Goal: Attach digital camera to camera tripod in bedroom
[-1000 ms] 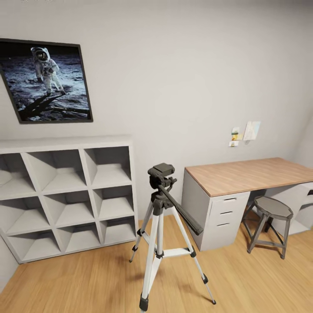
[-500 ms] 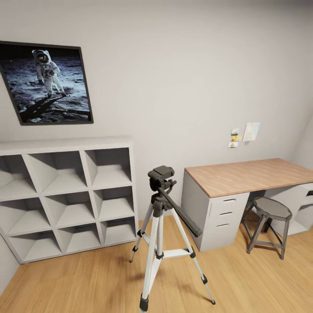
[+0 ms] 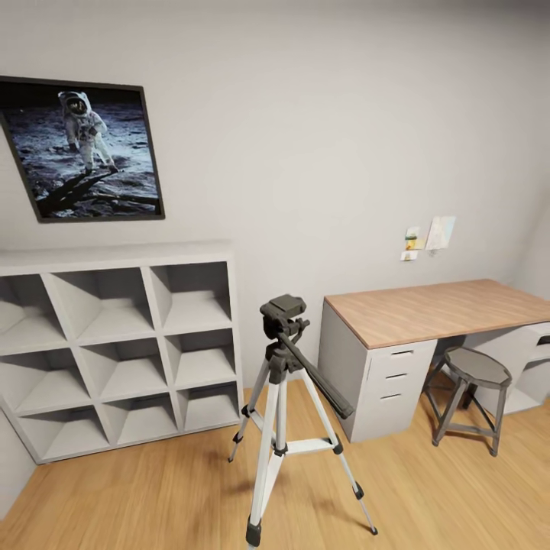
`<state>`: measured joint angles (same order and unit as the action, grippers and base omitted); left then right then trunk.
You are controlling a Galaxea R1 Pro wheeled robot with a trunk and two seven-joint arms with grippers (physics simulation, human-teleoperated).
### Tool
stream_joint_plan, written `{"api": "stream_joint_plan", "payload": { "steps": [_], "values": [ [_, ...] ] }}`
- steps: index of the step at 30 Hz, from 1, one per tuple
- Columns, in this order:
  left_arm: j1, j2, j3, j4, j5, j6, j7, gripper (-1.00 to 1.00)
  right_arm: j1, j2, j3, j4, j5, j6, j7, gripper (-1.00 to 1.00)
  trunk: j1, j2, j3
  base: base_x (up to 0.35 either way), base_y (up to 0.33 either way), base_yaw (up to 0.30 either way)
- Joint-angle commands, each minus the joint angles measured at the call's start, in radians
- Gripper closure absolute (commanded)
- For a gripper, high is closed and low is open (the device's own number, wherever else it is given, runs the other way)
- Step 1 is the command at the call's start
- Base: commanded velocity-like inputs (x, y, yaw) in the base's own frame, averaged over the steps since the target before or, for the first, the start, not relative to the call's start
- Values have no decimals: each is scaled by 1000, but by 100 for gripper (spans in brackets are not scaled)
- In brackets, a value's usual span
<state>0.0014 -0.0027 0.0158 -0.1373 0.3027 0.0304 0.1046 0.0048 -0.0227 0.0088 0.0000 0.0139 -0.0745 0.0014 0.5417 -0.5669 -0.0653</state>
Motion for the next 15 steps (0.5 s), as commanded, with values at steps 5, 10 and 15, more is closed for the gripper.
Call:
{"api": "stream_joint_plan", "payload": {
  "steps": [5,10,15],
  "values": [
    [0,0,2,-2,5,2,1,-100,0,1,0,0,1,-5,1,-100,-11,20,8,0,0,0],
    [0,0,2,-2,4,2,1,-100,0,4,0,0,1,-5,0,-100,-23,41,17,0,0,0],
    [0,0,2,-2,4,2,1,-100,0,4,0,0,1,-5,0,-100,-42,76,33,0,0,0]
  ]
}}
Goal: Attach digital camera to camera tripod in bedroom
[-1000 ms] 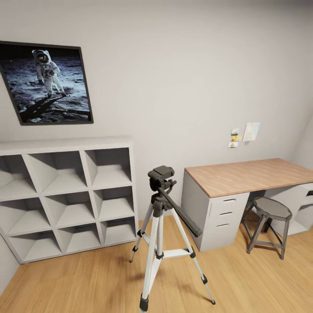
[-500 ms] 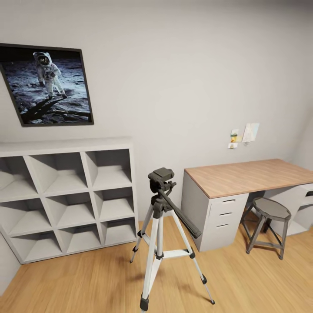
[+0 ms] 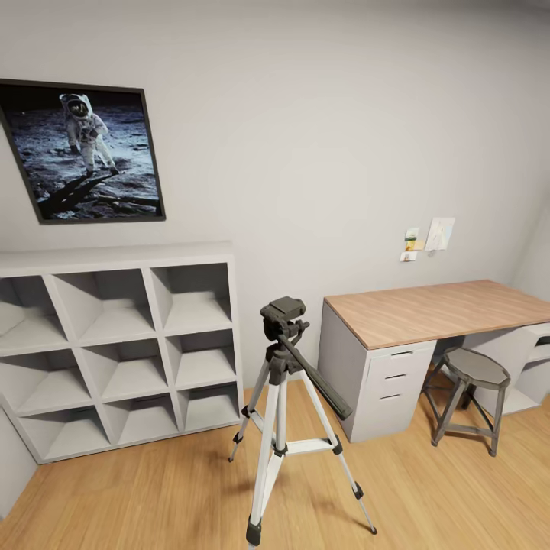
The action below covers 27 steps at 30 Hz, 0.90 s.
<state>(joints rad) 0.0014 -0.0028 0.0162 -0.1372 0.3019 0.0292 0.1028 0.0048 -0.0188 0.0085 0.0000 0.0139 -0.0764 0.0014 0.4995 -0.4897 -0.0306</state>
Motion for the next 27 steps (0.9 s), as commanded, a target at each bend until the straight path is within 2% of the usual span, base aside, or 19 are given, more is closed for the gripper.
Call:
{"api": "stream_joint_plan", "payload": {
  "steps": [1,8,13,14,19,20,21,22,25,26,27],
  "values": [
    [0,0,1,-2,5,3,3,-100,0,0,1,0,1,-3,0,-100,-3,6,2,0,0,0],
    [0,-2,-1,-3,4,2,3,-100,0,0,0,0,1,-3,0,-100,-7,13,5,0,0,0],
    [0,-4,-1,-2,5,2,3,-100,-1,-4,1,-68,2,0,-3,-100,-7,13,5,0,0,0],
    [0,-4,0,-2,5,2,3,-100,-1,-4,1,-141,2,5,-3,-100,-7,13,5,0,0,0],
    [0,-5,0,-2,5,2,4,-100,-2,-5,1,-358,4,53,1,-100,-7,13,5,0,0,0],
    [0,-5,0,-2,5,2,4,-100,-2,-5,1,-445,4,96,3,-100,-7,13,5,0,0,0],
    [0,-5,-1,-2,5,2,4,-100,-2,-5,1,-489,4,121,4,-100,-7,13,5,0,0,0],
    [0,-5,0,-2,5,2,4,-100,-2,-5,0,-620,4,204,7,-100,-7,13,5,0,0,0],
    [0,-5,-1,-2,5,2,4,-100,-2,-4,1,-743,3,274,9,-100,-7,13,5,0,0,0],
    [0,-6,-1,-2,5,2,5,-100,-2,-2,1,-849,3,319,10,-100,-7,13,5,0,0,0],
    [0,-6,-1,-2,5,2,5,-100,-2,-2,1,-880,3,328,10,-100,-7,13,5,0,0,0]
  ]
}}
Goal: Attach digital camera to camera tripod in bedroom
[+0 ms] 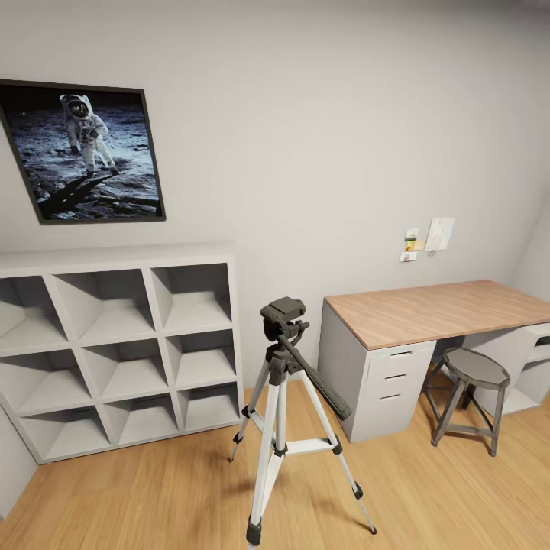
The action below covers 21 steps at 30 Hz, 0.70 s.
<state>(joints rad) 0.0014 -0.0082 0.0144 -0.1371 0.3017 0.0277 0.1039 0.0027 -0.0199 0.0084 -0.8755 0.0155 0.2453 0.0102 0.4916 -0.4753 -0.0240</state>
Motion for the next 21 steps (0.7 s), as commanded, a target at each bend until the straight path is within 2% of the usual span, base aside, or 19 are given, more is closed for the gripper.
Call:
{"api": "stream_joint_plan", "payload": {
  "steps": [1,7,14,17,18,21],
  "values": [
    [0,0,1,-2,5,3,3,-100,0,0,1,-33,2,15,1,-100,1,-2,-2,0,0,0],
    [0,-1,1,-2,5,3,3,-100,0,2,1,-206,2,47,-1,-100,1,-2,-2,0,0,0],
    [0,-1,1,-2,5,3,3,-100,0,7,0,-314,3,52,-12,-100,1,-2,-2,0,0,0],
    [0,-1,0,-1,5,3,3,-100,0,9,0,-400,2,54,-19,-100,1,-2,-2,0,0,0],
    [0,-1,0,-1,5,3,3,-100,0,10,6,-441,1,58,-22,-100,1,-2,-2,0,0,0],
    [0,-1,0,-1,5,3,3,-100,0,10,22,-466,0,72,-24,-100,1,-2,-2,0,0,0]
  ]
}}
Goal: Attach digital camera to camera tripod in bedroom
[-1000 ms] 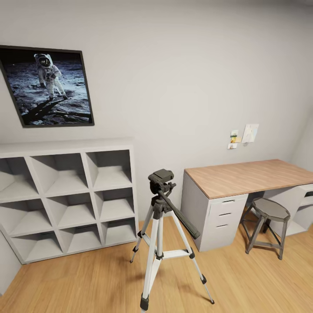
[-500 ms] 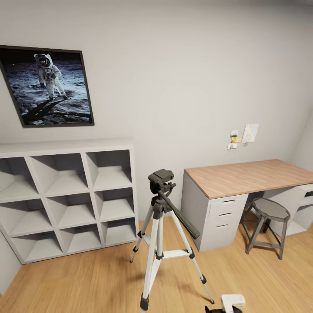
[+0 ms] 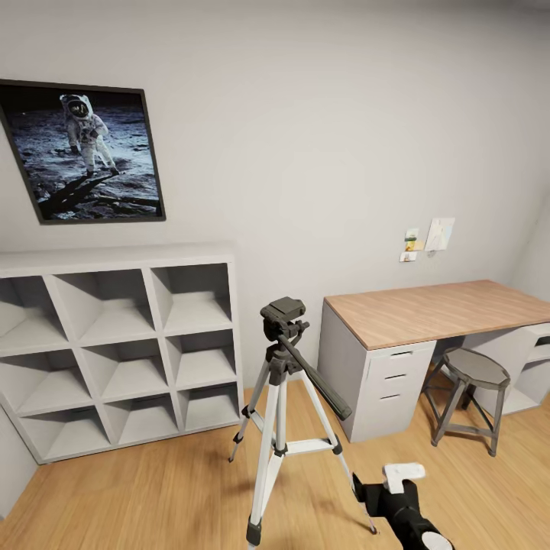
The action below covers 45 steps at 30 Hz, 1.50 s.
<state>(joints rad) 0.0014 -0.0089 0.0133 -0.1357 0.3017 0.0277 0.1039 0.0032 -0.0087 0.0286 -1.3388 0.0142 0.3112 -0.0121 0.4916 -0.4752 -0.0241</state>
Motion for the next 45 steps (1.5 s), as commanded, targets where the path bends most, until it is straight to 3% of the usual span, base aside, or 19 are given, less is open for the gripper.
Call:
{"api": "stream_joint_plan", "payload": {
  "steps": [1,6,10,12,13,17,23,25,37,45],
  "values": [
    [0,0,1,-2,5,3,3,-100,0,0,8,-7,2,12,-2,-100,1,-2,-2,0,0,0],
    [0,0,1,-2,5,3,3,-100,0,1,52,-24,3,27,-14,-100,1,-2,-2,0,0,0],
    [0,0,1,-3,6,3,3,-100,-20,2,61,-23,18,1,-58,-100,1,-2,-2,0,0,0],
    [0,0,2,-3,6,3,3,-100,-52,2,62,-20,21,-16,-74,-100,1,-2,-2,0,0,0],
    [0,0,2,-3,6,3,3,-100,-100,2,63,-11,22,-27,-84,-100,1,-2,-2,0,0,0],
    [0,0,2,-3,6,3,3,-100,-204,2,64,35,21,-37,-88,-100,1,-2,-2,0,0,0],
    [0,1,2,-3,7,3,3,-100,-283,4,66,82,22,-41,-63,-100,1,-2,-2,0,0,0],
    [0,1,2,-3,7,3,3,-100,-306,4,66,91,26,-42,-27,-100,1,-2,-2,0,0,0],
    [0,1,2,-2,7,3,3,-100,-317,3,66,106,27,-43,117,-100,1,-2,-2,0,0,0],
    [0,1,2,-2,7,3,3,-100,-318,1,69,110,28,-43,152,-100,1,-2,-2,0,0,0]
  ]
}}
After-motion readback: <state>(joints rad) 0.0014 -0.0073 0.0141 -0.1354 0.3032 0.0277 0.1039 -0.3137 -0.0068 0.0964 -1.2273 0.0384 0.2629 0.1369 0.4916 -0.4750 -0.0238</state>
